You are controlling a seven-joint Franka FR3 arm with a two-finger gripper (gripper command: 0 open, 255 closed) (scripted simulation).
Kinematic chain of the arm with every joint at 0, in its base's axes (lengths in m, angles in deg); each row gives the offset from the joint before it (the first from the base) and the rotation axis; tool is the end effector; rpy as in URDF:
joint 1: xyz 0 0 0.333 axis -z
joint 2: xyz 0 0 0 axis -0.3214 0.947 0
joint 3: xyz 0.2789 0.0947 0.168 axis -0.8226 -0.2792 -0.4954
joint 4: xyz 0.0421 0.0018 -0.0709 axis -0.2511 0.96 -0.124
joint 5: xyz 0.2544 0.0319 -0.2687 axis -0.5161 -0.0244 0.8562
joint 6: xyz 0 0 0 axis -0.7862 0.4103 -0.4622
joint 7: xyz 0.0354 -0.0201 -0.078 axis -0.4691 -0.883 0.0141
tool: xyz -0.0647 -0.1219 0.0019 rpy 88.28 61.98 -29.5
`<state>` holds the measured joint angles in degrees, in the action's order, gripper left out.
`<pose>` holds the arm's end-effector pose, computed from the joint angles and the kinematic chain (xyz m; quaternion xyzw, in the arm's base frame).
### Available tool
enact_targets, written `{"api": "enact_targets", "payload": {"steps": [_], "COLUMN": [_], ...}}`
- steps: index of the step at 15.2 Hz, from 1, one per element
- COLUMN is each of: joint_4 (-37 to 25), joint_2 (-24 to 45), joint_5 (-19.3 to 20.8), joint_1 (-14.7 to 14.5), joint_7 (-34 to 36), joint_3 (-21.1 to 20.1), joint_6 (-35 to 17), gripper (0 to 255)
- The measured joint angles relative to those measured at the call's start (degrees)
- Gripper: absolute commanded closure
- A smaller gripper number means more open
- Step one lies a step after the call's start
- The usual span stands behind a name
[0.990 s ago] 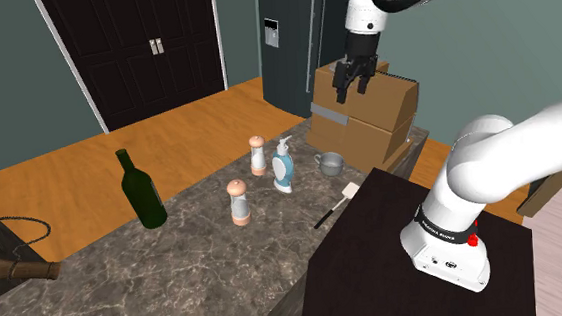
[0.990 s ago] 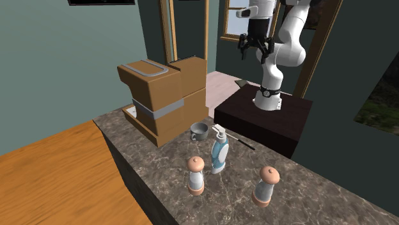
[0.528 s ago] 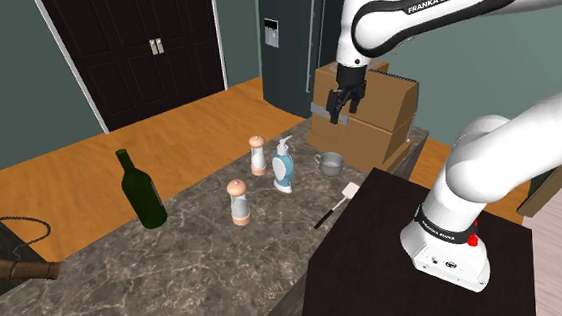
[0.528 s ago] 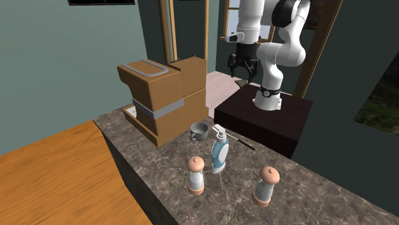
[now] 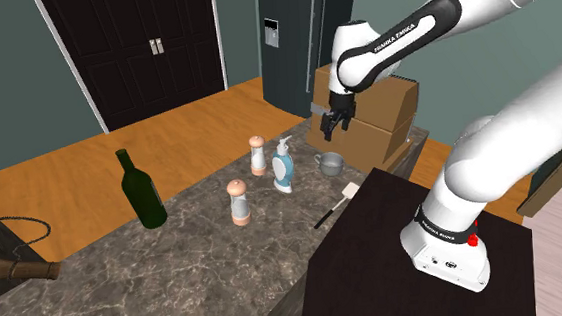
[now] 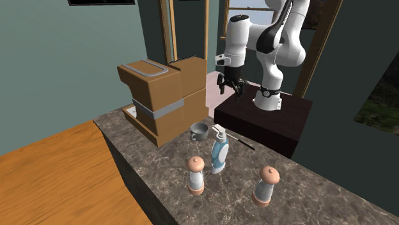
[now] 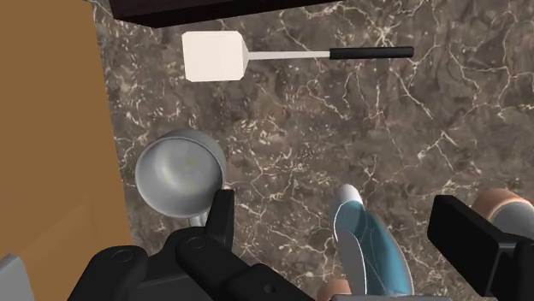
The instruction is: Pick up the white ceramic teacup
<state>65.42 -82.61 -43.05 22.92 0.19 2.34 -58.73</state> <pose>0.3460 -0.0922 0.3527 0.9960 -0.0887 -0.0022 0.0067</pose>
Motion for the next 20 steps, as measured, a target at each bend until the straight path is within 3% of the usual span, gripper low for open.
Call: {"api": "enact_targets", "payload": {"steps": [5, 10, 17, 20], "joint_4": [-0.7, -4.5, -12.1, -14.0], "joint_2": [12.3, 26.4, 43.6, 47.4], "joint_5": [0.0, -3.4, -9.4, -10.3], "joint_1": [0.5, 1.0, 5.2, 6.2], "joint_7": [-2.9, -7.3, -14.1, -14.7], "joint_3": [2.5, 3.7, 1.1, 0.1], "joint_6": [-11.7, -22.2, -31.9, -33.9], "gripper": [0, 0, 0, 0]}}
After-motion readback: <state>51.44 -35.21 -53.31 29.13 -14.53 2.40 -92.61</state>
